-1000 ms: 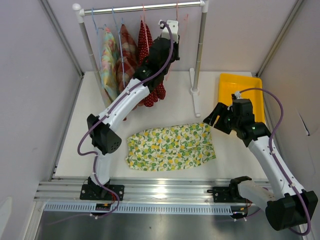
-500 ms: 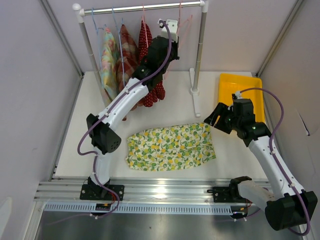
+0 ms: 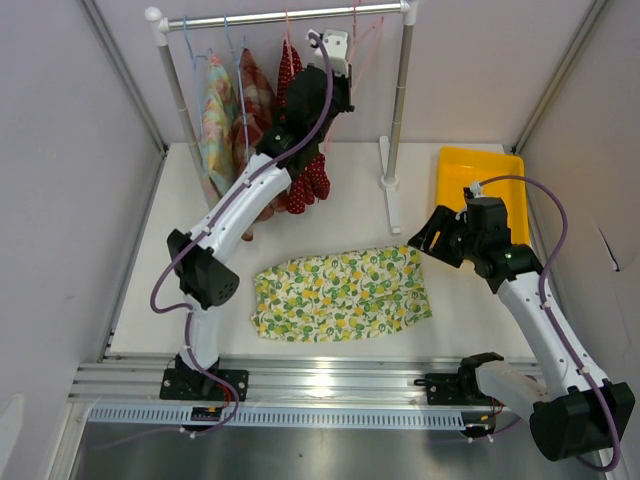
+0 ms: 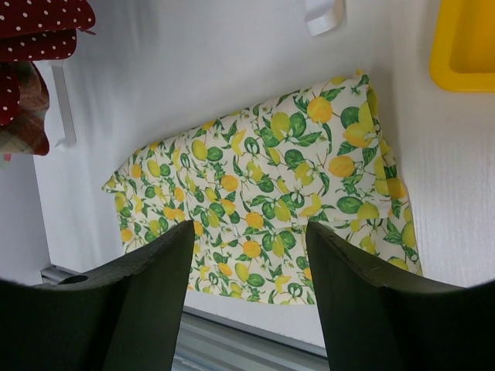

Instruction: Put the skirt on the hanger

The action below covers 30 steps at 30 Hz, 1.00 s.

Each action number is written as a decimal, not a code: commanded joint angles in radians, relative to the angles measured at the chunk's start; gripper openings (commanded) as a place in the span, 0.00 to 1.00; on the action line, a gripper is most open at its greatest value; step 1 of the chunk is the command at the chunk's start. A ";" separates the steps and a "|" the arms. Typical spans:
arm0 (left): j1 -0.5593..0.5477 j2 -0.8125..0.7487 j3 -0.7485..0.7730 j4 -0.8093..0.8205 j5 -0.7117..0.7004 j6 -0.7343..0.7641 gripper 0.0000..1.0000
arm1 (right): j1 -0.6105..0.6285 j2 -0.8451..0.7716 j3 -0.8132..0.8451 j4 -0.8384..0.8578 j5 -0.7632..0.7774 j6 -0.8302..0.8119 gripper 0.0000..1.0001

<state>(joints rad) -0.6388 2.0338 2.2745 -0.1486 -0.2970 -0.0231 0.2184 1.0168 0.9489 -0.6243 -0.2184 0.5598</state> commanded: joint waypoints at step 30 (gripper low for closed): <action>-0.018 -0.604 -0.626 0.020 0.369 -0.055 0.00 | -0.025 -0.092 0.069 -0.061 0.019 -0.046 0.65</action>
<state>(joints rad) -0.6392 1.5551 1.7473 -0.1909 -0.0254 -0.0273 0.1997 0.9592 0.9508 -0.6628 -0.2161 0.5434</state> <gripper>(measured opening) 0.028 0.654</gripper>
